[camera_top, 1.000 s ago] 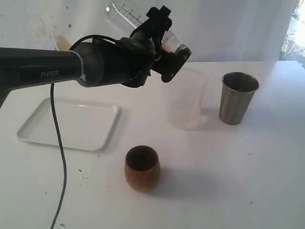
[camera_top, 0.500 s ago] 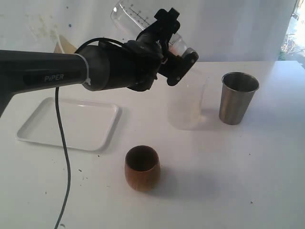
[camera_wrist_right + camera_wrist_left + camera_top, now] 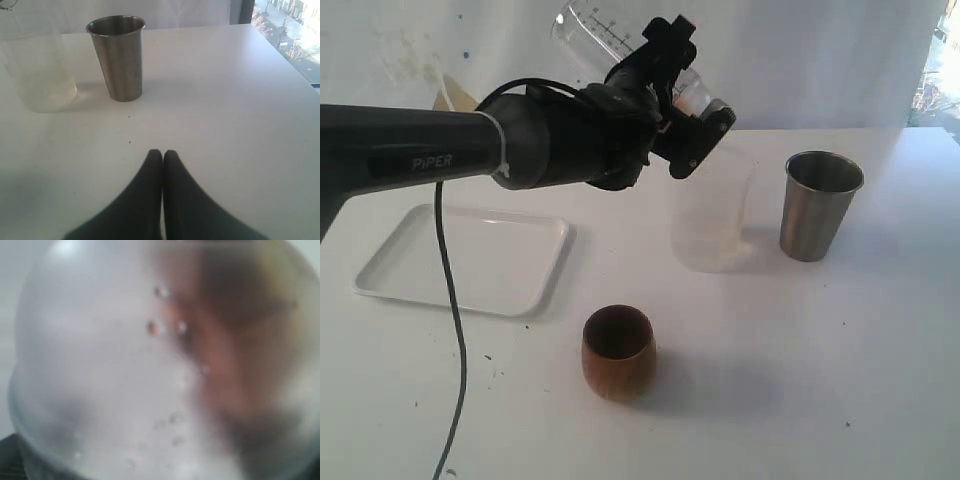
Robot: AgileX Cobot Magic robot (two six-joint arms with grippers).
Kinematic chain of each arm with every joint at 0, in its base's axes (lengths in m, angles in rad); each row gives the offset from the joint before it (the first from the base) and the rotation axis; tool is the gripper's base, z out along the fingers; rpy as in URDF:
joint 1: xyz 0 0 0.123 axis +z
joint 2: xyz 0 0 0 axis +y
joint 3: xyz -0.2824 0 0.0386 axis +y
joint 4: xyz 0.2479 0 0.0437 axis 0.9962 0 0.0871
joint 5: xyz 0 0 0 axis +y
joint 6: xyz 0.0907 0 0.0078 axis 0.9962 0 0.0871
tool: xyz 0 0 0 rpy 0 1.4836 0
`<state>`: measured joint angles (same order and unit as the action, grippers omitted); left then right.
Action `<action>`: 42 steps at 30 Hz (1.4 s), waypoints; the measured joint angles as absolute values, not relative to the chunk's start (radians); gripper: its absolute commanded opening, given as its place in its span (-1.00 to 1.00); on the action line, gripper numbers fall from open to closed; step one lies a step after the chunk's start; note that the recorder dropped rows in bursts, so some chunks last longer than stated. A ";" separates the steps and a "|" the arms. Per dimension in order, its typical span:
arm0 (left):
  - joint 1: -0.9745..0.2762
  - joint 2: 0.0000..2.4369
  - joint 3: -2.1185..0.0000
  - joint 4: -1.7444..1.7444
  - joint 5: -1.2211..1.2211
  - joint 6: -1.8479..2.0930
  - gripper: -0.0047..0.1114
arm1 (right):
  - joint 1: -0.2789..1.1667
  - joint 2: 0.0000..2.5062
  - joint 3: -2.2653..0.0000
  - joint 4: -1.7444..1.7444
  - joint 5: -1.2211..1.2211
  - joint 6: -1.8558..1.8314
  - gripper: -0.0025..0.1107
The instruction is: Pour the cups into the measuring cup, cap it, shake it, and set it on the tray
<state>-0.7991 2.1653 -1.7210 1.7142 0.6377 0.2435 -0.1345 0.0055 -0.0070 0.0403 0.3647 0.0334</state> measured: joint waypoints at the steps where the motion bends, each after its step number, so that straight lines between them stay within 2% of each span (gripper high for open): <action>1: -0.799 2.165 -1.721 1.714 0.638 0.245 -0.92 | -0.135 0.006 -0.007 0.040 0.365 0.033 -0.96; 15: -0.847 2.164 -1.723 1.714 0.680 0.245 -0.92 | -0.135 0.006 -0.007 0.040 0.365 0.033 -0.96; 42: -0.847 2.164 -1.723 1.714 0.686 0.325 -0.92 | -0.135 0.006 -0.007 0.040 0.365 0.033 -0.96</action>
<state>-0.8469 2.1637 -1.7225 1.7142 0.6860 0.3251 -0.1345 0.0055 -0.0070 0.0403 0.3647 0.0334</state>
